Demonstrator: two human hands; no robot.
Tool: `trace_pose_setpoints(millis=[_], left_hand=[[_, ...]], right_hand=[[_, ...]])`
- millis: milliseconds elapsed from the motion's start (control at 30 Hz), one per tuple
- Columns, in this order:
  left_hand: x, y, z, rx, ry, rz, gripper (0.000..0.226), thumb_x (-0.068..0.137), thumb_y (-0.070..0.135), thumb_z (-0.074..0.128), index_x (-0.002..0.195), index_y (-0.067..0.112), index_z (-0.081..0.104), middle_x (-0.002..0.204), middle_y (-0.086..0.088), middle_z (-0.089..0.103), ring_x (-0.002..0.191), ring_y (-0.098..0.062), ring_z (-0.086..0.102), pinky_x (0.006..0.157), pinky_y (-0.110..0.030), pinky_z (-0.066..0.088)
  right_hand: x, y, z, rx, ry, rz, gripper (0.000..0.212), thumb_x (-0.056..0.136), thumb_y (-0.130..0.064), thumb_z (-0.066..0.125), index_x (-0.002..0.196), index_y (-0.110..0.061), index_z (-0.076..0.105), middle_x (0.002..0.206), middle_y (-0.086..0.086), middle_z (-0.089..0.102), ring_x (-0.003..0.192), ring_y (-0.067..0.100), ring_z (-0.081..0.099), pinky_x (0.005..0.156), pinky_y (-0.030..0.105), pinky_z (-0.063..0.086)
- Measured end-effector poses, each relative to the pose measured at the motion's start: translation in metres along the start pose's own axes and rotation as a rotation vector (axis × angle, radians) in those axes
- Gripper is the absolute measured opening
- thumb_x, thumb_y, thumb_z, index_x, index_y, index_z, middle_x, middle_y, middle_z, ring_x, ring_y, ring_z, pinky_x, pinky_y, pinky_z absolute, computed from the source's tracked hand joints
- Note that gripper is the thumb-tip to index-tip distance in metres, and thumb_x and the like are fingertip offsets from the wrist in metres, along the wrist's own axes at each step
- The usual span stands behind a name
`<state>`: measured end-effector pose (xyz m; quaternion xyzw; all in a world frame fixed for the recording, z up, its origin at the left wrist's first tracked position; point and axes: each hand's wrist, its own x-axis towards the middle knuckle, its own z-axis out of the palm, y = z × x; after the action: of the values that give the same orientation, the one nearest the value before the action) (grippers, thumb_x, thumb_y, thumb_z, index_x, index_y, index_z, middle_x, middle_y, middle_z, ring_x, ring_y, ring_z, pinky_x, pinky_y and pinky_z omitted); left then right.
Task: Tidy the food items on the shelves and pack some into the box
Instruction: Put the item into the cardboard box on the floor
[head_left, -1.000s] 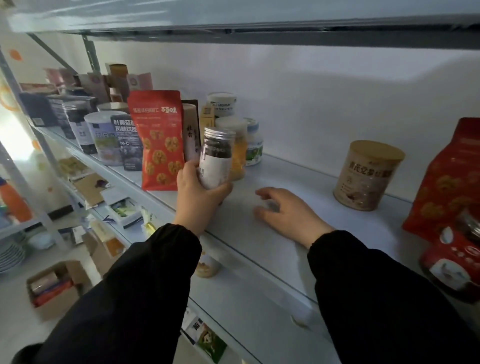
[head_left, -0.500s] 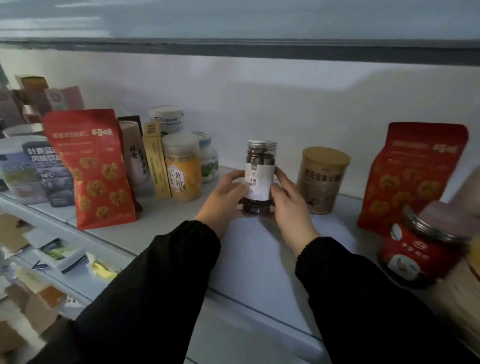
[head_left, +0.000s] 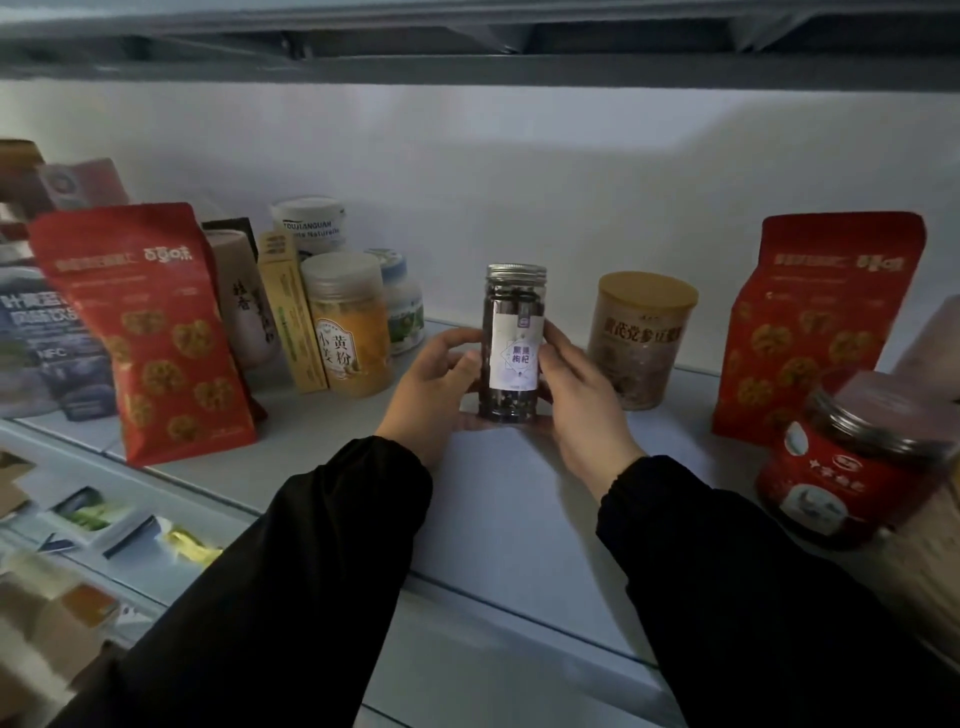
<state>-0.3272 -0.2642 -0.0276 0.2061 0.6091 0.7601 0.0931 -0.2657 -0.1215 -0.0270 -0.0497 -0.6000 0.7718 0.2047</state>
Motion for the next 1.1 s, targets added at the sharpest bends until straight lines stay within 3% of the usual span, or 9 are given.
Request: trace_pose_setpoints(millis=[100, 267, 500, 633, 767, 900, 1033, 1100], left_hand=[[0.0, -0.001, -0.001, -0.007, -0.002, -0.004, 0.018, 0.109, 0.015, 0.05, 0.117, 0.025, 0.064, 0.104, -0.004, 0.074, 0.096, -0.021, 0.073, 0.059, -0.04, 0.061], [0.001, -0.003, -0.001, -0.036, -0.01, -0.041, 0.015, 0.106, 0.022, 0.057, 0.118, 0.026, 0.064, 0.11, -0.013, 0.071, 0.095, -0.023, 0.073, 0.067, -0.046, 0.062], [0.004, -0.007, -0.002, -0.069, -0.026, -0.07, 0.027, 0.106, 0.023, 0.057, 0.132, 0.018, 0.061, 0.116, -0.016, 0.072, 0.098, -0.024, 0.075, 0.075, -0.048, 0.062], [0.006, -0.009, -0.003, -0.022, -0.012, -0.064, 0.022, 0.108, 0.023, 0.054, 0.127, 0.019, 0.064, 0.117, -0.016, 0.072, 0.104, -0.028, 0.074, 0.078, -0.053, 0.063], [0.006, -0.01, -0.003, -0.018, -0.005, -0.071, 0.016, 0.107, 0.021, 0.055, 0.117, 0.011, 0.061, 0.112, -0.02, 0.071, 0.1, -0.03, 0.073, 0.081, -0.059, 0.062], [0.002, -0.005, -0.001, -0.061, -0.066, -0.068, 0.024, 0.106, 0.015, 0.055, 0.127, 0.007, 0.063, 0.107, -0.012, 0.076, 0.094, -0.027, 0.075, 0.075, -0.045, 0.065], [0.002, -0.004, -0.002, -0.055, -0.087, -0.067, 0.025, 0.108, 0.016, 0.05, 0.124, 0.015, 0.069, 0.113, -0.011, 0.077, 0.102, -0.025, 0.074, 0.079, -0.041, 0.063], [0.002, -0.004, -0.002, -0.041, -0.081, -0.067, 0.025, 0.109, 0.017, 0.049, 0.121, 0.019, 0.07, 0.112, -0.009, 0.077, 0.102, -0.023, 0.075, 0.082, -0.043, 0.063]], right_hand=[[0.0, 0.002, 0.0, -0.026, -0.008, -0.003, 0.033, 0.11, -0.028, 0.05, 0.141, -0.037, 0.061, 0.13, -0.003, 0.073, 0.119, 0.021, 0.071, 0.09, 0.055, 0.061], [-0.003, 0.001, 0.001, -0.059, -0.019, -0.024, 0.035, 0.109, -0.024, 0.053, 0.132, -0.049, 0.062, 0.136, -0.002, 0.07, 0.123, 0.021, 0.068, 0.101, 0.059, 0.056], [-0.005, -0.005, 0.001, -0.036, -0.05, 0.002, 0.052, 0.106, -0.009, 0.051, 0.15, -0.038, 0.052, 0.112, 0.007, 0.078, 0.101, 0.025, 0.076, 0.076, 0.044, 0.064], [-0.003, -0.001, 0.001, -0.081, -0.022, 0.009, 0.06, 0.104, -0.013, 0.056, 0.154, -0.043, 0.042, 0.108, 0.001, 0.078, 0.099, 0.02, 0.076, 0.083, 0.05, 0.064], [-0.004, -0.001, 0.002, -0.121, 0.01, 0.027, 0.055, 0.101, -0.019, 0.065, 0.151, -0.036, 0.049, 0.116, 0.008, 0.066, 0.103, 0.024, 0.074, 0.084, 0.054, 0.064], [-0.007, -0.002, 0.002, -0.13, -0.059, 0.003, 0.04, 0.101, -0.022, 0.067, 0.126, -0.053, 0.063, 0.107, 0.008, 0.069, 0.097, 0.026, 0.076, 0.08, 0.049, 0.065], [-0.004, -0.002, 0.001, -0.062, -0.053, 0.044, 0.047, 0.105, -0.017, 0.059, 0.146, -0.04, 0.055, 0.115, 0.006, 0.076, 0.103, 0.025, 0.076, 0.083, 0.052, 0.064], [-0.003, -0.001, 0.002, -0.047, -0.052, 0.052, 0.046, 0.106, -0.013, 0.054, 0.142, -0.039, 0.057, 0.117, 0.007, 0.077, 0.105, 0.026, 0.075, 0.085, 0.054, 0.063]])
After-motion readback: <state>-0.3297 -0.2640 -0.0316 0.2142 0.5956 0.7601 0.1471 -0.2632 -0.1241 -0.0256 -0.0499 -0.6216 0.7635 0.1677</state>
